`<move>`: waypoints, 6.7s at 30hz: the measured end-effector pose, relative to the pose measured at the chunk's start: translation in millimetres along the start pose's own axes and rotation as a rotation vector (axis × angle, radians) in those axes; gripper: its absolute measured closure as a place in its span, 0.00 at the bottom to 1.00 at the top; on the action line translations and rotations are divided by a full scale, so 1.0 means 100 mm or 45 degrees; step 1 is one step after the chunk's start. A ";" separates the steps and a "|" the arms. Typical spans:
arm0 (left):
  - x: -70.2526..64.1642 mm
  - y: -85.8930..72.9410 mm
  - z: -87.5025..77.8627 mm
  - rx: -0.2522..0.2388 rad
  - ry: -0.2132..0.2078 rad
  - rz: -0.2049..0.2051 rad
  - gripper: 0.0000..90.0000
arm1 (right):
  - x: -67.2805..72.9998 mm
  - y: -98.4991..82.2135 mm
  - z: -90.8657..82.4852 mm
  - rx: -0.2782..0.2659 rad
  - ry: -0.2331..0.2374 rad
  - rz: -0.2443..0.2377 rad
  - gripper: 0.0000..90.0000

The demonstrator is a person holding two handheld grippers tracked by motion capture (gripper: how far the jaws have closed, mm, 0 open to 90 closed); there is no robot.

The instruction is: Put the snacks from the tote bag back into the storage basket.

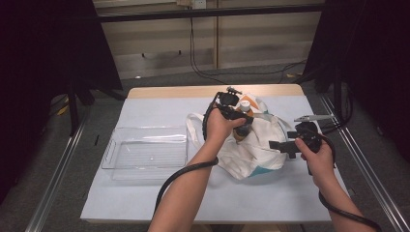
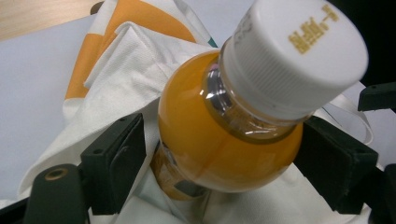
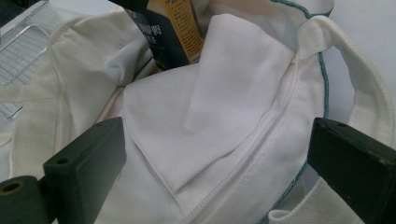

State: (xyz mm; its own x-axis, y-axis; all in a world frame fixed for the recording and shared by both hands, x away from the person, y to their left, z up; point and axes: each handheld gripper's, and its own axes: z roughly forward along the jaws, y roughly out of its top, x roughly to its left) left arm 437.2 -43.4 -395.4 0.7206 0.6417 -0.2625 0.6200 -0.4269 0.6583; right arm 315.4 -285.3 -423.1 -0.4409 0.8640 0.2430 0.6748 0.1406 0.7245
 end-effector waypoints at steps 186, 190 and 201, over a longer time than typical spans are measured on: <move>0.37 0.38 -1.72 0.410 0.113 -0.060 0.33 | 0.11 0.03 0.05 0.017 0.045 -0.023 0.05; 0.38 0.38 -1.75 0.423 0.123 -0.053 0.33 | 0.12 0.04 0.04 0.016 0.042 -0.027 0.05; 0.45 0.34 -1.80 0.442 0.145 -0.068 0.33 | 0.12 0.04 0.03 0.012 0.043 -0.028 0.05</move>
State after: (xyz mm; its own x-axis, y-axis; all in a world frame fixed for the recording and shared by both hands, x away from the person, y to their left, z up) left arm 434.5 85.6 -257.8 0.6576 0.7271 -0.1971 0.7381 -0.5694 0.3620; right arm 314.7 -272.8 -419.7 -0.4753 0.8440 0.2484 0.6700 0.1643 0.7239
